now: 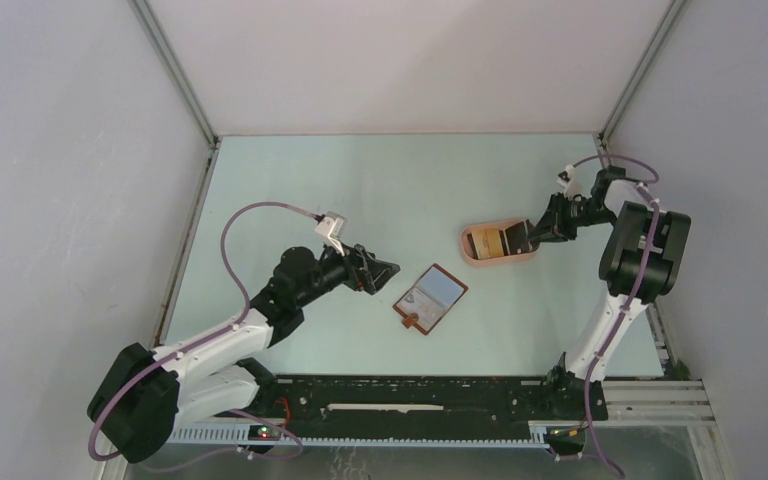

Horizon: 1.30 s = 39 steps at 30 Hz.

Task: Put the credit cards into the card holder
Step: Pick up the credit card from the storage box.

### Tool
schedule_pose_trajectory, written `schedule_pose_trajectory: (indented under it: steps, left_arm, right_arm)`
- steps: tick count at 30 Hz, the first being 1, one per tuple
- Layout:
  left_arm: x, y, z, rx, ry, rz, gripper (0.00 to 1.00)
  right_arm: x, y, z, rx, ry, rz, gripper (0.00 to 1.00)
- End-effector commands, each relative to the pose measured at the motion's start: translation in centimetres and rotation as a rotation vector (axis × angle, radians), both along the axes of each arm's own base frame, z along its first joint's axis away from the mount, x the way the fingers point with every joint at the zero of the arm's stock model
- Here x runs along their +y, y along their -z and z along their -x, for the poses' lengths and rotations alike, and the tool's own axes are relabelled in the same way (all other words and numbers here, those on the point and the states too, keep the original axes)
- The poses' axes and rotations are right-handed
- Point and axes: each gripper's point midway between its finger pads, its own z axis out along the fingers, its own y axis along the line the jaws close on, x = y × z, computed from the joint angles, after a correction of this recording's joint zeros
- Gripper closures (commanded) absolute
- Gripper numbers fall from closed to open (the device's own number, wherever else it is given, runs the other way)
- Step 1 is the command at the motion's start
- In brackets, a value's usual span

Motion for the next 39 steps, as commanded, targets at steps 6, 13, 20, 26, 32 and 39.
schedule_pose_trajectory:
  steps: [6,13,20,26,32,39]
  left_arm:
    - [-0.4,-2.8,-0.7,-0.061,0.000,0.048,0.09]
    - [-0.4,-2.9,-0.7,-0.061,0.001,0.049,0.09]
    - [-0.4,-2.9,-0.6,-0.060,0.001,0.051,0.09]
    - [-0.4,-3.1,-0.5,-0.062,0.006,0.055,0.09]
    - [-0.4,-3.2,-0.4,-0.063,0.008,0.065,0.09]
    - [-1.0,-4.1,0.1,-0.059,0.046,0.127,0.09]
  right_arm:
    - [-0.5,-0.9,-0.5,-0.024,0.006,-0.032,0.77]
    - [-1.0,-0.6,-0.5,-0.011,0.023,-0.028,0.85]
    - [-2.1,-1.1,-0.7,-0.048,0.050,0.021,1.00]
    - [-2.3,-2.9,-0.8,-0.121,0.049,0.049,1.00]
    - [-1.9,-5.4,-0.4,-0.218,0.003,0.055,1.00]
    - [0.4,-9.6,1.0,-0.369,-0.088,0.010,1.00]
